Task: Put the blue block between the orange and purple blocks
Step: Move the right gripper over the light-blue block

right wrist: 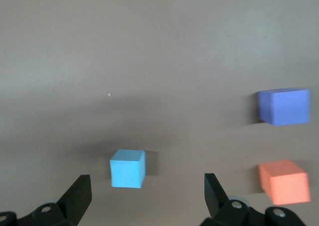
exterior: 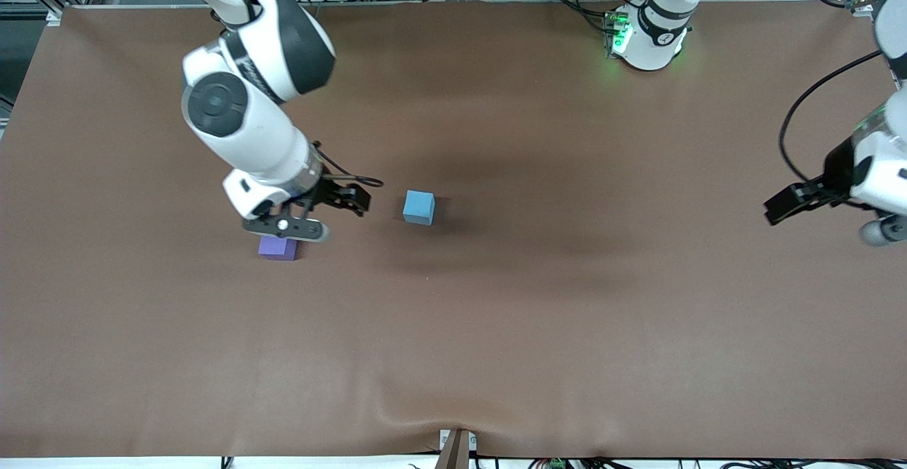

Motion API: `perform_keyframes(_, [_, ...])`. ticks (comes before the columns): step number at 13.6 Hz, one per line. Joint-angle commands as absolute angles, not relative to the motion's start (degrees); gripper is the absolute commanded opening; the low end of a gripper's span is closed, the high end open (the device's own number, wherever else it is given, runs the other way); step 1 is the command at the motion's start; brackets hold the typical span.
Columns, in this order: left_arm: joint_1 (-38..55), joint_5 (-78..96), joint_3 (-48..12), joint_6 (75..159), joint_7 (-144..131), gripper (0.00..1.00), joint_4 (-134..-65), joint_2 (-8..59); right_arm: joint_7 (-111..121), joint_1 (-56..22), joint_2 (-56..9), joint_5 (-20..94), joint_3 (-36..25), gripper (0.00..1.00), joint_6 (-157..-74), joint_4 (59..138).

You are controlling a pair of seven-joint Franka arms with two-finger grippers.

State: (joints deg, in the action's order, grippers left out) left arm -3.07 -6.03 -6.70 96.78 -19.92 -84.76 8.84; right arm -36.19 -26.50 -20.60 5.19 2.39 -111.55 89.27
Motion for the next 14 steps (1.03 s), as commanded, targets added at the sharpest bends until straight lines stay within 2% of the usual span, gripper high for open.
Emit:
perform_keyframes(1, [-5.89,-5.19,-7.38,97.12,-16.44,1.0,-90.34,3.88,-40.33,-29.96,-24.6,4.66,1.76,1.0,-114.16,87.98])
perform_keyframes(7, [-5.89,-4.14,-7.38,97.21,-16.26,1.0,-91.23,2.64,-48.42,-36.11,-31.19,3.7,1.58,1.0,-119.09,88.59])
perform_keyframes(11, [-7.11,-3.78,-7.38,97.29,-14.16,1.0,-91.41,2.64,-48.96,-37.79,-32.25,1.41,1.58,1.0,-119.18,90.7])
perform_keyframes(14, [-7.21,-2.9,-7.38,97.38,-13.45,1.0,-91.41,2.64,-49.13,-39.02,-33.57,0.97,1.58,1.0,-123.47,92.97])
